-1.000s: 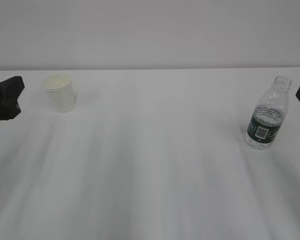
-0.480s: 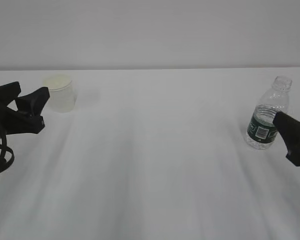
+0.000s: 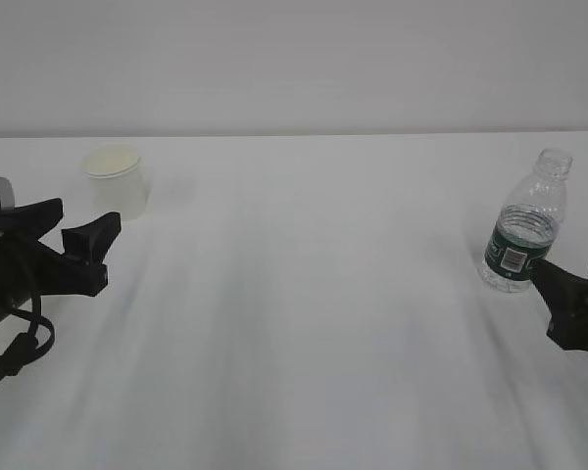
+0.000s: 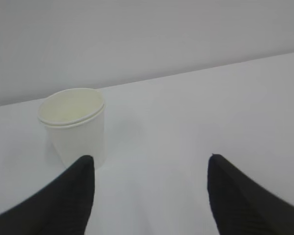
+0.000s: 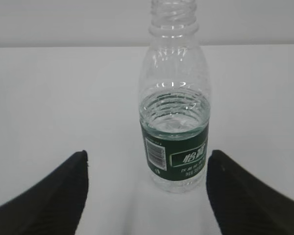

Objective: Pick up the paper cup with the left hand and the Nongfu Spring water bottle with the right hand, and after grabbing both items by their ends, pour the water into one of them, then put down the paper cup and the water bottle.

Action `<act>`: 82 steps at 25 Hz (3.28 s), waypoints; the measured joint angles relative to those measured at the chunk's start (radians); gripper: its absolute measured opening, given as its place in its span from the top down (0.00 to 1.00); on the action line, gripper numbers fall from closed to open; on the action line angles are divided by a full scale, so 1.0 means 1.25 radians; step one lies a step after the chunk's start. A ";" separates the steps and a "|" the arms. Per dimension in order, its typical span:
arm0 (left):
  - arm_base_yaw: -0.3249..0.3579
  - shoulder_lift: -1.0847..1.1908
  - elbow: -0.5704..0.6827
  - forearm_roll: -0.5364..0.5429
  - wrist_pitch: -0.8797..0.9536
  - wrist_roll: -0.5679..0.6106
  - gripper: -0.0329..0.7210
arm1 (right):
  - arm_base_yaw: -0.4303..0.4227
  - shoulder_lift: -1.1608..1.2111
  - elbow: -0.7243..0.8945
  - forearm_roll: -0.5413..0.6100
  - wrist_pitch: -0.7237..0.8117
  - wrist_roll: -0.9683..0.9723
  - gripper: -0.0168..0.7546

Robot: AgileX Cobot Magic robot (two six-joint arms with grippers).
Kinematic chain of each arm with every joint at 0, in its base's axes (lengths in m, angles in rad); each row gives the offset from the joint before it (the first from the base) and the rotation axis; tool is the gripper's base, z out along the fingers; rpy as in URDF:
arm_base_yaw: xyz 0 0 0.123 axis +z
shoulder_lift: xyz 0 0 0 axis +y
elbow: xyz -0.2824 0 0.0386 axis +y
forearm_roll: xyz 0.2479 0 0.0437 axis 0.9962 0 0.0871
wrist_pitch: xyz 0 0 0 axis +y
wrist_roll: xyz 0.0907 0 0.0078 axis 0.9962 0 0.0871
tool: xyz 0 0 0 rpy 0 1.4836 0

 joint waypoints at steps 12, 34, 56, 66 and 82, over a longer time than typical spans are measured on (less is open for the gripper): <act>0.000 0.000 0.000 0.008 -0.001 0.000 0.26 | 0.000 0.128 -0.083 0.043 -0.004 -0.008 0.10; 0.000 0.000 0.000 0.010 -0.001 0.000 0.26 | 0.000 0.385 -0.297 0.044 -0.005 0.038 0.10; 0.000 0.000 -0.001 0.010 -0.001 0.000 0.26 | 0.000 0.429 -0.383 0.048 -0.006 0.049 0.12; 0.000 0.028 -0.001 0.010 -0.003 0.000 0.26 | 0.000 0.432 -0.391 0.051 -0.006 0.049 0.12; 0.000 0.028 -0.001 0.010 -0.003 0.000 0.26 | 0.000 0.432 -0.406 0.054 -0.006 -0.007 0.14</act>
